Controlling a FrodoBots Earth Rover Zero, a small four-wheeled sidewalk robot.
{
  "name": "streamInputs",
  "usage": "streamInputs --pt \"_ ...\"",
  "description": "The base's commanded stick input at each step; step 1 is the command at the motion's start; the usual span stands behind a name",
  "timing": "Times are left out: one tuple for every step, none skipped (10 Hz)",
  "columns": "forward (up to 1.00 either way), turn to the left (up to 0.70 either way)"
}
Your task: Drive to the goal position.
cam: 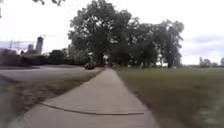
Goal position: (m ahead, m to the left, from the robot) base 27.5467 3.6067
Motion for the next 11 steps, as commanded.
streamInputs --pt "1.0 0.0" --pt "1.0 0.0" --pt "1.0 0.0" --pt "1.0 0.0" --pt "1.0 0.0" --pt "1.0 0.0" --pt "1.0 0.0" --pt "1.0 0.0" --pt "1.0 0.0" --pt "1.0 0.0" --pt "1.0 0.0"
